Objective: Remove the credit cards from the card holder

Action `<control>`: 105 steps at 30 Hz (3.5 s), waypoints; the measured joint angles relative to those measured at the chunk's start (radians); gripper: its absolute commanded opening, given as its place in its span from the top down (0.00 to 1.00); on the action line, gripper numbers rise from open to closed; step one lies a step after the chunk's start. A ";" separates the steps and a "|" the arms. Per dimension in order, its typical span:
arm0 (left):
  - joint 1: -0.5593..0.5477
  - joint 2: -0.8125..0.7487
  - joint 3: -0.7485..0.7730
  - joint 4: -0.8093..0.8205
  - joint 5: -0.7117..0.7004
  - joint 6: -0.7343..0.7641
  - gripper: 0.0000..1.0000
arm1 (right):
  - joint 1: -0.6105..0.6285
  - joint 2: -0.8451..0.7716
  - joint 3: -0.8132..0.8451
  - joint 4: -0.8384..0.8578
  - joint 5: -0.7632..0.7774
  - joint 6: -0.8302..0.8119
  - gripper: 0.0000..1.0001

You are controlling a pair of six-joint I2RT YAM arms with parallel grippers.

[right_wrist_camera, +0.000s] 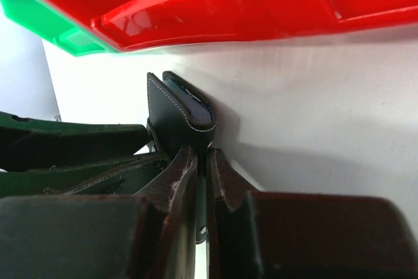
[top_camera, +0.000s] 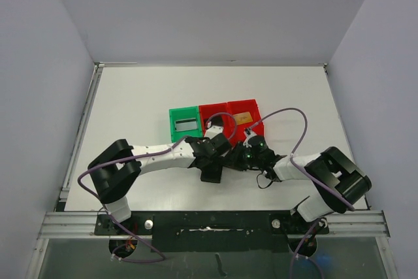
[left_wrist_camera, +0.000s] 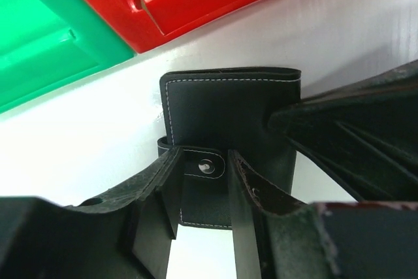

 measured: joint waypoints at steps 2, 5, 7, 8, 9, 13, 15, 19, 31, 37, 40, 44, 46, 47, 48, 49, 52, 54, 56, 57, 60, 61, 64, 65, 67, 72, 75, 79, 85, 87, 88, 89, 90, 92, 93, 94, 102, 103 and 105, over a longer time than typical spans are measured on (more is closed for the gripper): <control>-0.003 0.005 0.016 -0.028 -0.020 -0.013 0.68 | 0.000 -0.021 -0.005 -0.008 0.000 -0.002 1.00; -0.014 0.028 0.054 -0.078 -0.051 -0.027 0.68 | 0.001 -0.046 -0.006 -0.033 0.002 -0.007 1.00; -0.020 0.035 0.067 -0.100 -0.070 -0.045 0.68 | 0.001 -0.057 -0.006 -0.050 0.002 -0.009 1.00; -0.021 0.035 0.068 -0.106 -0.076 -0.053 0.68 | 0.001 -0.063 -0.006 -0.057 0.002 -0.011 1.00; -0.021 0.035 0.069 -0.109 -0.081 -0.064 0.68 | 0.001 -0.069 -0.006 -0.064 0.002 -0.011 1.00; -0.011 0.018 0.060 -0.109 -0.089 -0.102 0.67 | 0.001 -0.094 -0.012 -0.082 0.003 -0.013 1.00; 0.007 -0.007 0.037 -0.124 -0.115 -0.104 0.67 | -0.002 -0.121 -0.024 -0.098 0.006 -0.017 1.00; 0.085 -0.050 -0.038 -0.195 -0.171 -0.108 0.63 | -0.009 -0.166 -0.062 -0.142 0.014 -0.019 1.00; 0.074 -0.228 -0.172 0.064 0.089 -0.066 0.33 | -0.013 -0.221 -0.070 -0.178 0.013 -0.024 0.99; 0.050 -0.233 -0.172 0.164 0.177 -0.055 0.31 | -0.013 -0.224 -0.070 -0.191 0.016 -0.025 0.98; 0.035 -0.143 -0.101 0.134 0.166 -0.042 0.34 | -0.013 -0.224 -0.070 -0.192 0.016 -0.026 0.97; 0.011 -0.031 -0.027 0.068 0.114 -0.039 0.42 | -0.014 -0.224 -0.070 -0.199 0.016 -0.026 0.97; 0.002 -0.017 -0.024 0.041 0.092 -0.047 0.45 | -0.015 -0.224 -0.070 -0.209 0.019 -0.027 0.97; -0.003 -0.018 -0.021 0.025 0.076 -0.047 0.48 | -0.015 -0.224 -0.070 -0.215 0.019 -0.027 0.97; -0.006 -0.019 -0.021 0.013 0.061 -0.049 0.50 | -0.016 -0.225 -0.070 -0.216 0.019 -0.027 0.96; -0.008 -0.019 -0.021 0.005 0.052 -0.053 0.52 | -0.017 -0.225 -0.070 -0.217 0.019 -0.027 0.96; -0.007 -0.024 -0.021 -0.013 0.021 -0.059 0.58 | -0.019 -0.225 -0.070 -0.218 0.018 -0.027 0.95; -0.005 -0.032 -0.024 -0.029 0.008 -0.059 0.63 | -0.020 -0.225 -0.070 -0.220 0.019 -0.027 0.94; -0.002 -0.043 -0.033 -0.029 0.006 -0.059 0.67 | -0.020 -0.225 -0.070 -0.220 0.019 -0.027 0.93; 0.001 -0.051 -0.041 -0.027 0.006 -0.060 0.69 | -0.020 -0.225 -0.070 -0.220 0.019 -0.027 0.93; 0.007 -0.069 -0.069 -0.022 0.012 -0.058 0.78 | -0.020 -0.225 -0.070 -0.221 0.019 -0.029 0.91; 0.008 -0.073 -0.076 -0.018 0.016 -0.058 0.81 | -0.020 -0.225 -0.070 -0.221 0.019 -0.030 0.90; 0.014 -0.074 -0.089 0.004 0.040 -0.049 0.93 | -0.020 -0.225 -0.070 -0.222 0.019 -0.031 0.85; 0.014 -0.074 -0.092 0.014 0.052 -0.045 0.98 | -0.020 -0.225 -0.070 -0.224 0.019 -0.032 0.82; 0.019 -0.076 -0.097 0.037 0.077 -0.039 1.00 | -0.020 -0.226 -0.070 -0.228 0.019 -0.037 0.74; 0.027 -0.102 -0.117 0.076 0.121 -0.039 1.00 | -0.022 -0.262 -0.069 -0.267 0.025 -0.058 0.42; 0.029 -0.145 -0.142 0.096 0.143 -0.041 1.00 | -0.022 -0.303 -0.059 -0.319 0.045 -0.071 0.32; 0.029 -0.230 -0.201 0.150 0.181 -0.056 1.00 | -0.026 -0.362 -0.020 -0.411 0.085 -0.084 0.31; 0.028 -0.349 -0.281 0.226 0.229 -0.111 1.00 | -0.026 -0.418 -0.003 -0.451 0.095 -0.086 0.33; 0.027 -0.370 -0.283 0.239 0.238 -0.124 1.00 | -0.026 -0.406 -0.003 -0.452 0.087 -0.082 0.34; 0.026 -0.380 -0.283 0.246 0.243 -0.128 1.00 | -0.026 -0.396 -0.003 -0.447 0.080 -0.079 0.35; 0.024 -0.391 -0.283 0.254 0.246 -0.131 1.00 | -0.026 -0.379 -0.003 -0.437 0.069 -0.075 0.35; 0.023 -0.401 -0.283 0.261 0.248 -0.136 1.00 | -0.026 -0.360 -0.003 -0.423 0.055 -0.071 0.35; 0.019 -0.414 -0.283 0.269 0.256 -0.139 1.00 | -0.026 -0.321 -0.003 -0.394 0.030 -0.064 0.36; 0.018 -0.418 -0.279 0.269 0.260 -0.141 1.00 | -0.025 -0.307 -0.003 -0.386 0.023 -0.063 0.35; 0.015 -0.418 -0.276 0.269 0.263 -0.142 1.00 | -0.024 -0.295 -0.003 -0.382 0.021 -0.062 0.33; -0.007 -0.420 -0.263 0.293 0.275 -0.143 1.00 | 0.013 -0.370 0.034 -0.539 0.195 -0.055 0.30; -0.008 -0.420 -0.263 0.306 0.278 -0.143 1.00 | 0.013 -0.403 0.034 -0.559 0.214 -0.055 0.29; -0.012 -0.419 -0.263 0.325 0.281 -0.145 1.00 | 0.011 -0.472 0.034 -0.588 0.240 -0.058 0.29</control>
